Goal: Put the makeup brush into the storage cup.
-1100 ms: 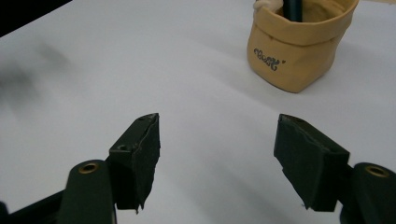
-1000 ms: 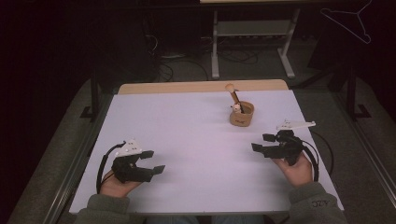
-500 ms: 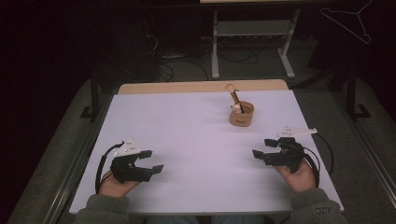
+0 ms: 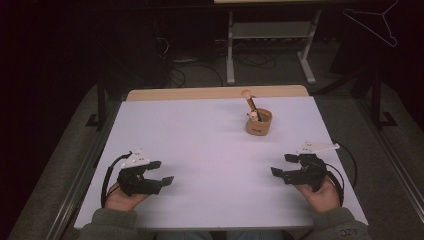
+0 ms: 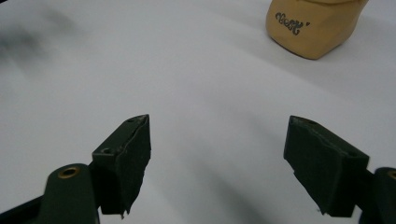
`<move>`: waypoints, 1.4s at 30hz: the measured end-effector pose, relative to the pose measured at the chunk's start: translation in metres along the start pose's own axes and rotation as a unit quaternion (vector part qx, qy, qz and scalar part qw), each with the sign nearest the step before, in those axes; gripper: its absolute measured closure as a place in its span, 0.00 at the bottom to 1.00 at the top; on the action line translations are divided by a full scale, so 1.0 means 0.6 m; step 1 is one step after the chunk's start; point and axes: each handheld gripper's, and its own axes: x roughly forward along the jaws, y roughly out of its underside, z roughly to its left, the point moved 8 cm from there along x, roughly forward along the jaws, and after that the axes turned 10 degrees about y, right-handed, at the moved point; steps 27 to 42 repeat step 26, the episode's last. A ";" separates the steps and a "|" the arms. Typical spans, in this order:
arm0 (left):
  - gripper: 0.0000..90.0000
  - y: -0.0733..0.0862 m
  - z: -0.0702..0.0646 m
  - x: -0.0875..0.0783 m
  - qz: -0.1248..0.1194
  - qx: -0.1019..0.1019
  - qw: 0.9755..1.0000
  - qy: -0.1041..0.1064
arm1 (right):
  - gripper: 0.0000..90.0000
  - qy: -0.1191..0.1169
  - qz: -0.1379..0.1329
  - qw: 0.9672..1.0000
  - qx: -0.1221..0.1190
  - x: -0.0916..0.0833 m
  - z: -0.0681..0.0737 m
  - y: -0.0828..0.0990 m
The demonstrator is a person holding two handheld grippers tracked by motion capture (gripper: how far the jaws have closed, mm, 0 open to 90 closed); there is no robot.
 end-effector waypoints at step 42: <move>0.22 0.009 0.008 0.007 0.010 -0.011 1.000 -0.011 | 0.22 -0.002 -0.007 1.000 -0.008 -0.020 0.009 0.011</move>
